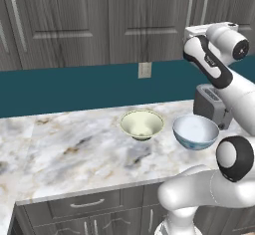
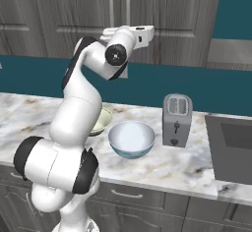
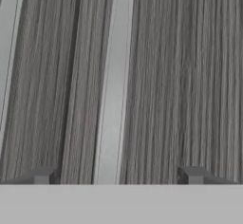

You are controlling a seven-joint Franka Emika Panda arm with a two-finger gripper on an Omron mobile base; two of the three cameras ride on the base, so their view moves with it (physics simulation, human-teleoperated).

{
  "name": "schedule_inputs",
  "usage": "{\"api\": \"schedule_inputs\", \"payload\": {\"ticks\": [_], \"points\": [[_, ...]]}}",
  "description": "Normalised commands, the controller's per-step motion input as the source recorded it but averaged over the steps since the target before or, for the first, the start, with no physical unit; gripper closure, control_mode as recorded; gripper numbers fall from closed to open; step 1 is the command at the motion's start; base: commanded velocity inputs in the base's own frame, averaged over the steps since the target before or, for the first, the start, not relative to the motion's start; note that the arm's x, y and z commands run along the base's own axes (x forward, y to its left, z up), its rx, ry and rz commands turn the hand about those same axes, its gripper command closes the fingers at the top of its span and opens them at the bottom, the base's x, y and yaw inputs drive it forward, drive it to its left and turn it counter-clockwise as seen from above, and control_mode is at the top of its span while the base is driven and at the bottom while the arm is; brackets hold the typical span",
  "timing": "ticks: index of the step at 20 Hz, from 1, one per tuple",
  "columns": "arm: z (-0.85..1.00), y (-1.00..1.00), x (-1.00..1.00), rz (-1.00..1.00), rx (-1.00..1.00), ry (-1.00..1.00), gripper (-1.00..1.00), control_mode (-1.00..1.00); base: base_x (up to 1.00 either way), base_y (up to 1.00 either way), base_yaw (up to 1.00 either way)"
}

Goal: Open the cabinet. Pick the bowls from the counter and place them in the cabinet. Then close the cabinet.

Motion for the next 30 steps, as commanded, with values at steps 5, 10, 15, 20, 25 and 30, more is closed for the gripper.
{"api": "schedule_inputs", "payload": {"ticks": [5,10,15,20,25,30], "points": [[0.00,0.00,0.01,0.00,0.00,0.00,1.00,-1.00,0.00,0.00,0.00],[0.05,-0.05,-0.12,0.00,0.00,0.03,1.00,-1.00,0.00,0.00,0.00],[0.17,-0.33,-0.55,0.00,0.00,0.01,1.00,-1.00,0.00,0.00,0.00],[0.16,-0.57,-0.72,0.00,0.00,0.02,1.00,-1.00,0.00,0.00,0.00],[0.07,-0.66,-0.71,0.00,0.00,0.06,1.00,-1.00,0.00,0.00,0.00],[0.07,-0.72,-0.67,0.00,0.00,0.07,1.00,-1.00,0.00,0.00,0.00]]}}
